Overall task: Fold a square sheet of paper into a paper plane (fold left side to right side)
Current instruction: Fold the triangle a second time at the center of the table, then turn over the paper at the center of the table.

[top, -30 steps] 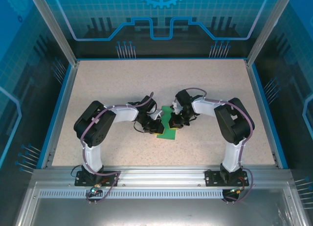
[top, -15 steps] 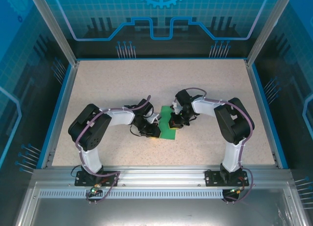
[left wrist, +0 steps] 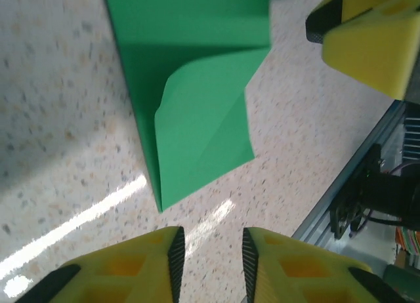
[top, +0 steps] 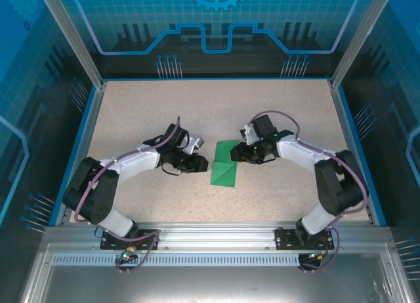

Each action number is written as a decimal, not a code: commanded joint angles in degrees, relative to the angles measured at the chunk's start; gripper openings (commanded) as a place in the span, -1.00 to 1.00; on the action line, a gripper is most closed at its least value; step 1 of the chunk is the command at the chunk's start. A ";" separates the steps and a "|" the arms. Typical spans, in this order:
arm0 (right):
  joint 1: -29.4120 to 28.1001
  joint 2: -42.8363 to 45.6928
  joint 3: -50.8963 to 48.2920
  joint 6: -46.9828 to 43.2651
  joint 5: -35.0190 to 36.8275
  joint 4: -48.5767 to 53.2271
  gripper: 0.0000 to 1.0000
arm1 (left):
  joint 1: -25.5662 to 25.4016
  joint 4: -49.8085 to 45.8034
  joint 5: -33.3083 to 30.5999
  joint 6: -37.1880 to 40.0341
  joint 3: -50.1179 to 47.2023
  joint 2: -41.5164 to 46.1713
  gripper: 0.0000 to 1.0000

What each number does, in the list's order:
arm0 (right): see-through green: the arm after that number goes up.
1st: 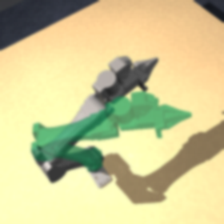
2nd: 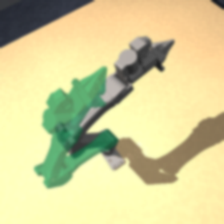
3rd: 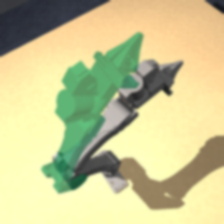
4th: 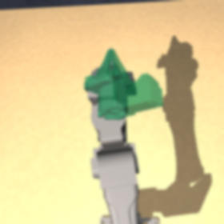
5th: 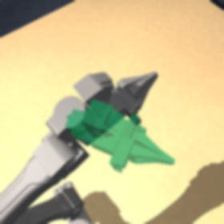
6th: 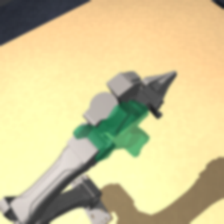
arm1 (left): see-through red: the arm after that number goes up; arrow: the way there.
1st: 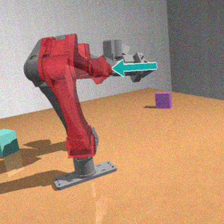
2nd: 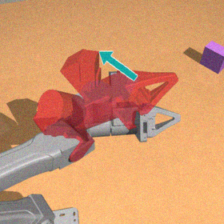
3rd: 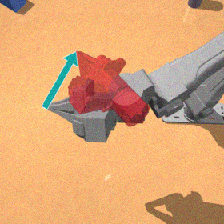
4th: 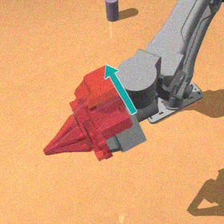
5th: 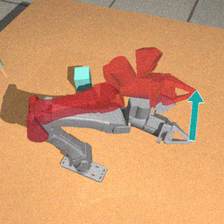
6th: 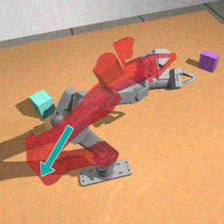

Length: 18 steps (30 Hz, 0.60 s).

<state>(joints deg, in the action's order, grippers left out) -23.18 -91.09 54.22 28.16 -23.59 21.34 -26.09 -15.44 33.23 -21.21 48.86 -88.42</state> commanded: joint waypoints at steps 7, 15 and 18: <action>2.53 1.37 -10.49 4.80 -9.84 -14.64 0.24 | 1.01 13.53 -4.64 -8.49 -3.67 0.91 -0.26; 0.87 -5.71 -8.08 7.65 -11.54 -19.05 0.24 | 1.09 12.73 -7.83 -8.50 -5.00 4.25 -0.14; 0.11 -7.53 -7.09 8.03 -11.73 -19.77 0.22 | 1.10 12.63 -8.12 -8.54 -5.58 4.82 -0.13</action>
<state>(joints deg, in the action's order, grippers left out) -21.98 -97.21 45.23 34.83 -33.08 4.47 -25.58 -3.66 26.37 -29.10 44.73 -85.21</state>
